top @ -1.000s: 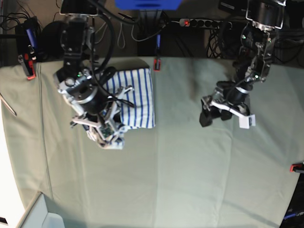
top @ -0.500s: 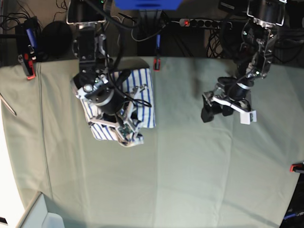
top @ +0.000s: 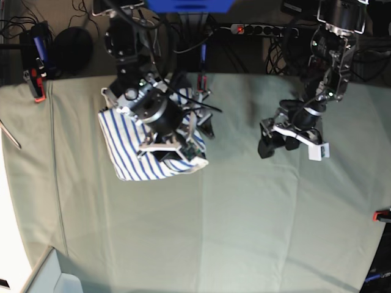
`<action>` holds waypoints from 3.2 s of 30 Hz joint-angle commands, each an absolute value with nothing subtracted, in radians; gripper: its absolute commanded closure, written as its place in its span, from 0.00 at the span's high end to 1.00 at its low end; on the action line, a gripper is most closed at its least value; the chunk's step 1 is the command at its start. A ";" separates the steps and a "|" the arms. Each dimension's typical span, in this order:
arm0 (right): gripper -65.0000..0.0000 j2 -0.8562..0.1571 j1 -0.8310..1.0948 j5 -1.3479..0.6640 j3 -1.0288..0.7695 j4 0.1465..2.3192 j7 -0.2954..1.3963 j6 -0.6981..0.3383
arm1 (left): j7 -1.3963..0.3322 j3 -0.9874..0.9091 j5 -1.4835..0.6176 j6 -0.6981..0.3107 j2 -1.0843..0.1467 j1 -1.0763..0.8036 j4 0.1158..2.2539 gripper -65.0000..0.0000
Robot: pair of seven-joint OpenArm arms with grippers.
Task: Layout the t-shirt on the table in an organized manner, then fold the t-shirt properly
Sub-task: 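Press and tuck the folded end with the right gripper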
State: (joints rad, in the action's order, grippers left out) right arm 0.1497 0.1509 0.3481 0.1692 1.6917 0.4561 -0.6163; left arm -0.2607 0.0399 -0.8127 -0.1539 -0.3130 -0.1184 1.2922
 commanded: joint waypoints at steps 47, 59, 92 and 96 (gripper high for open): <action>0.27 0.151 0.294 0.331 -0.010 1.649 0.421 -0.610 | -0.243 0.033 -0.819 -0.168 -0.314 -0.116 1.356 0.78; 0.17 0.156 0.306 0.331 -0.010 1.627 0.427 -0.610 | -0.243 0.033 -0.819 -0.166 -0.315 -0.124 1.356 0.78; 0.29 0.157 0.337 0.329 0.025 1.581 0.420 -0.610 | -0.240 0.033 -0.819 -0.166 -0.318 -0.137 1.356 0.78; 0.00 0.157 0.340 0.329 0.025 1.590 0.420 -0.610 | -0.242 0.033 -0.819 -0.166 -0.318 -0.137 1.357 0.78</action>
State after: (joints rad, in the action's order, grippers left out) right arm 0.1501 0.3416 0.3367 0.0227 1.5730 0.4339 -0.6159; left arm -0.2607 0.0391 -0.8127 -0.1543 -0.3080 -0.1471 1.3426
